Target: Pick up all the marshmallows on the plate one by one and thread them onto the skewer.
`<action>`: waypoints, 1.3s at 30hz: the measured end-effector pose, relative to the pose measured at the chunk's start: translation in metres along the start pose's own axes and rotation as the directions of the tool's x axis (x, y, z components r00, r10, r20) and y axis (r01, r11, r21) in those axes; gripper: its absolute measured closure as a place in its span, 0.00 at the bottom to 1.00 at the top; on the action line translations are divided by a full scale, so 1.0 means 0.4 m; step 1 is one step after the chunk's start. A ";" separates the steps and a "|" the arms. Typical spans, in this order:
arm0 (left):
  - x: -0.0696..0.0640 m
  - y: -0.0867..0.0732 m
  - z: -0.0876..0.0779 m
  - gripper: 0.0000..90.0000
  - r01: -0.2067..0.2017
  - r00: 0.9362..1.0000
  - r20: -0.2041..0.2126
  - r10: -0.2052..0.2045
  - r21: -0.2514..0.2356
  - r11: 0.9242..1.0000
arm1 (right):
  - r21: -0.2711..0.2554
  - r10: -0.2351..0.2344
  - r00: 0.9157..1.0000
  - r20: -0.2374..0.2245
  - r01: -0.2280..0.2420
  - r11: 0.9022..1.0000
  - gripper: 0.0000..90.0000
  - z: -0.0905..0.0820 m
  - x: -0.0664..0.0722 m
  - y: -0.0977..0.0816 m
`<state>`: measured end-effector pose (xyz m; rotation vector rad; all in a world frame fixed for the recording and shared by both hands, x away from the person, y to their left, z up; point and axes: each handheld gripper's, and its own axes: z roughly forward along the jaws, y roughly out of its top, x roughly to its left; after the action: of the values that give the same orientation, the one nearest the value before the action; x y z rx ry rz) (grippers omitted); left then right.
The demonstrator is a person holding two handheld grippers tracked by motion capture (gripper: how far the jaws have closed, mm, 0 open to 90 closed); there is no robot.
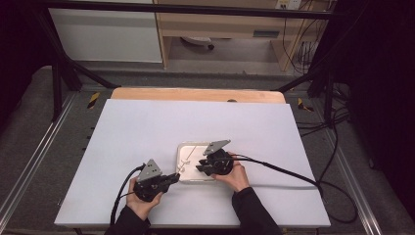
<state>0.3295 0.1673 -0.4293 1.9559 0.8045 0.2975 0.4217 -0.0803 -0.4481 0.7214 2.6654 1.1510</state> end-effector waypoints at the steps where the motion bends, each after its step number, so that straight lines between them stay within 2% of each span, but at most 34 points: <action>1: 0.000 0.000 0.000 0.98 -0.001 1.000 0.000 0.001 0.000 1.000 | 0.001 0.001 1.000 0.001 -0.001 1.000 0.81 0.000 0.000 0.000; 8: -0.001 0.000 0.000 0.98 -0.002 1.000 0.004 0.002 0.000 1.000 | 0.003 0.018 1.000 -0.003 -0.018 1.000 0.83 -0.002 -0.002 0.002; 20: -0.002 0.001 -0.001 0.98 -0.004 1.000 0.006 0.004 -0.005 1.000 | -0.008 0.045 0.999 -0.022 -0.045 0.999 0.85 -0.030 -0.004 0.016; 31: -0.006 0.001 0.000 0.98 -0.008 1.000 0.013 0.009 -0.005 1.000 | -0.049 0.077 0.996 -0.051 -0.080 0.996 0.86 -0.075 -0.010 0.020; 39: -0.009 0.002 0.000 0.98 -0.013 1.000 0.017 0.013 -0.009 1.000 | -0.104 0.106 0.992 -0.073 -0.114 0.988 0.86 -0.119 -0.011 0.027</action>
<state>0.3271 0.1646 -0.4282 1.9535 0.7781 0.2917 0.4145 -0.1067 -0.4074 0.8340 2.6219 1.3592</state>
